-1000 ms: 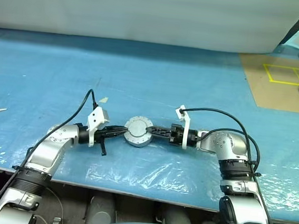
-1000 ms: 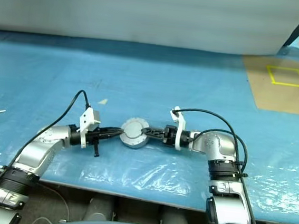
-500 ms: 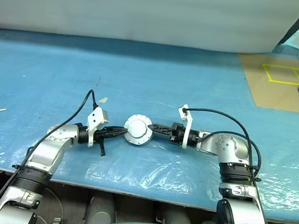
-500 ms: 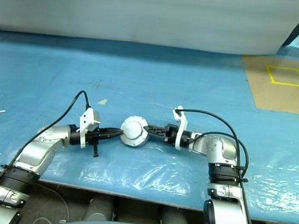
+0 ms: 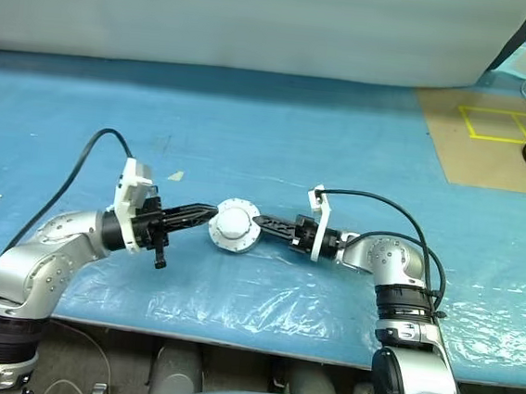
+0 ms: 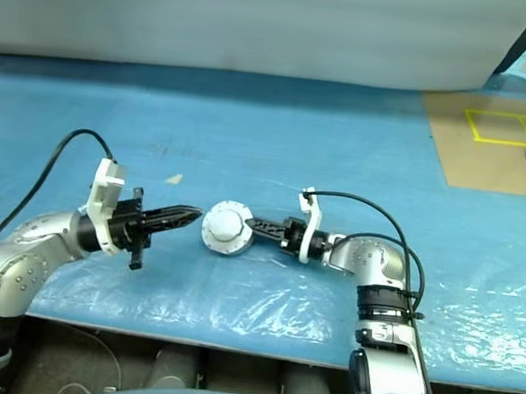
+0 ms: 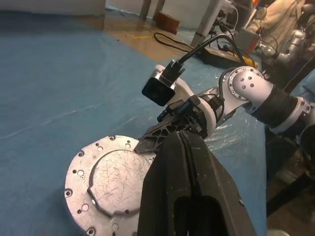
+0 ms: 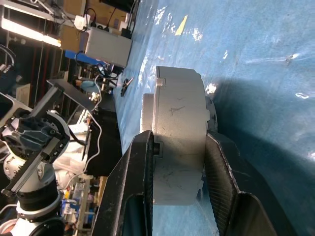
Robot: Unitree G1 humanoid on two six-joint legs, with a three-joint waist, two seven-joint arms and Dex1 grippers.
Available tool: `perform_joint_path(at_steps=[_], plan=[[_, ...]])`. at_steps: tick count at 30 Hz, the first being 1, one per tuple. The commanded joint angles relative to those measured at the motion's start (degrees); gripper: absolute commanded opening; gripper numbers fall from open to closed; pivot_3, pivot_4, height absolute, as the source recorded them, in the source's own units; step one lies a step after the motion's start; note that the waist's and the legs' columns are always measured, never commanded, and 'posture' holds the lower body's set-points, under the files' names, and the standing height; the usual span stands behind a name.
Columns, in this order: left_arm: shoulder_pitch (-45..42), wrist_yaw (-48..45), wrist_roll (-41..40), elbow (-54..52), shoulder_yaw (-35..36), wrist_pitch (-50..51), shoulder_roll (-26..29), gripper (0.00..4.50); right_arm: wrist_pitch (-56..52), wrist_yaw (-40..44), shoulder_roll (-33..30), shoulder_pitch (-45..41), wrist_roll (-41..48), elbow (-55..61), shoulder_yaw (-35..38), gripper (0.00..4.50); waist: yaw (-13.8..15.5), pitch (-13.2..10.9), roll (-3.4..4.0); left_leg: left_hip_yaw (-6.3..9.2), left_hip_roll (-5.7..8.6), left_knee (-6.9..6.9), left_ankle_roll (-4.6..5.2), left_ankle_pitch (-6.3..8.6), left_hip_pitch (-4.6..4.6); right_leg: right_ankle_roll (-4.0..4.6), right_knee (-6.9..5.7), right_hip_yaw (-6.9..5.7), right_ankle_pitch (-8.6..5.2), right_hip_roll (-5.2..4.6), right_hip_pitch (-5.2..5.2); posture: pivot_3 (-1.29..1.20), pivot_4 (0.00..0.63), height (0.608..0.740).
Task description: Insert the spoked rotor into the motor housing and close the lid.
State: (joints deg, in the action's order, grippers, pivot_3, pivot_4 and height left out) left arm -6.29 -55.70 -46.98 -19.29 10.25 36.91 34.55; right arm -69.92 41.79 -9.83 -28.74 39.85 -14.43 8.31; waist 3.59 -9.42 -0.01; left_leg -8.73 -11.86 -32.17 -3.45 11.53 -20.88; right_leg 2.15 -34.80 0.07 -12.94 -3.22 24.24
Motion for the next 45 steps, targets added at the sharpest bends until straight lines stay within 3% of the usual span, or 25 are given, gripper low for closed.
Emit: perform_joint_path(at_steps=[1, 6, 9, 16, 21, 24, 29, 45], plan=[[0.06, 2.91, -3.28, -0.50, 4.80, 1.14, 0.37, 0.00, -0.81, -2.56, 0.12, -0.38, 0.64, -0.88, 1.66, 1.08, 0.09, 0.00, 0.00, 0.00, 0.00, -0.03, 0.00, 0.00, 0.01, 0.00, 0.00, 0.00, 0.00, 0.00, -0.03, 0.00, 0.150, 0.740], [0.42, 9.30, -4.87, 3.26, 8.01, 2.04, -3.08, 0.00, -4.07, -3.91, 0.62, -2.35, 6.20, 0.63, 7.15, 1.08, 0.35, 0.00, 0.00, 0.00, 0.03, -0.08, 0.01, 0.00, 0.11, -0.01, 0.00, 0.03, 0.00, -0.04, -0.13, 0.00, 0.150, 0.740], [2.06, 9.67, -7.37, 4.09, 8.16, 5.19, -3.21, 0.60, -6.81, -6.00, 1.80, -4.39, 10.64, 2.66, 11.87, 1.08, 0.39, -0.01, -0.02, 0.01, 0.03, -0.08, 0.01, -0.01, 0.00, -0.01, 0.02, 0.00, 0.01, -0.03, -0.09, 0.00, 0.150, 0.740], [2.61, 12.30, -25.90, 10.03, 14.28, 15.53, -6.30, 2.87, -12.50, -12.50, 4.72, -7.44, 18.20, 9.09, 17.80, 1.08, 0.49, -0.02, -0.04, 0.03, -0.07, -0.03, -0.04, 0.01, -0.13, -0.16, -0.04, -0.03, 0.10, 0.13, 0.08, 0.00, 0.150, 0.740], [0.57, 18.54, -29.83, 10.91, 15.43, 14.37, -10.82, 4.48, -13.64, -16.37, 6.12, -9.38, 22.01, 9.97, 20.16, 1.08, 0.89, -0.02, -0.04, 0.05, -0.02, -0.07, -0.05, 0.01, -0.21, -0.12, 0.02, -0.02, 0.08, 0.07, 0.07, 0.00, 0.150, 0.740], [-0.11, 22.38, -34.47, 10.89, 15.85, 14.52, -14.35, 4.48, -13.78, -18.62, 6.94, -11.05, 24.68, 10.16, 21.61, 1.08, 1.01, -0.04, -0.06, 0.07, 0.02, -0.11, -0.04, 0.01, -0.25, -0.19, 0.02, -0.02, 0.12, 0.02, 0.07, 0.00, 0.150, 0.740], [1.89, 21.82, -38.44, 9.69, 14.59, 17.09, -14.67, 4.48, -14.11, -22.00, 7.31, -12.42, 28.54, 10.23, 22.24, 1.08, 0.72, -0.04, -0.08, 0.08, -0.01, -0.09, -0.05, 0.01, -0.17, -0.27, -0.01, -0.02, 0.16, 0.07, 0.07, 0.00, 0.150, 0.740], [-3.40, 21.52, -35.86, 13.14, 9.34, 16.08, -17.05, 4.48, -13.42, -28.29, 6.69, -11.77, 36.43, 10.44, 19.76, 1.08, 0.61, -0.04, -0.08, 0.22, -0.02, -0.18, -0.09, 0.00, -0.23, -0.42, -0.05, -0.11, 0.25, 0.12, 0.01, 0.00, 0.150, 0.740]])
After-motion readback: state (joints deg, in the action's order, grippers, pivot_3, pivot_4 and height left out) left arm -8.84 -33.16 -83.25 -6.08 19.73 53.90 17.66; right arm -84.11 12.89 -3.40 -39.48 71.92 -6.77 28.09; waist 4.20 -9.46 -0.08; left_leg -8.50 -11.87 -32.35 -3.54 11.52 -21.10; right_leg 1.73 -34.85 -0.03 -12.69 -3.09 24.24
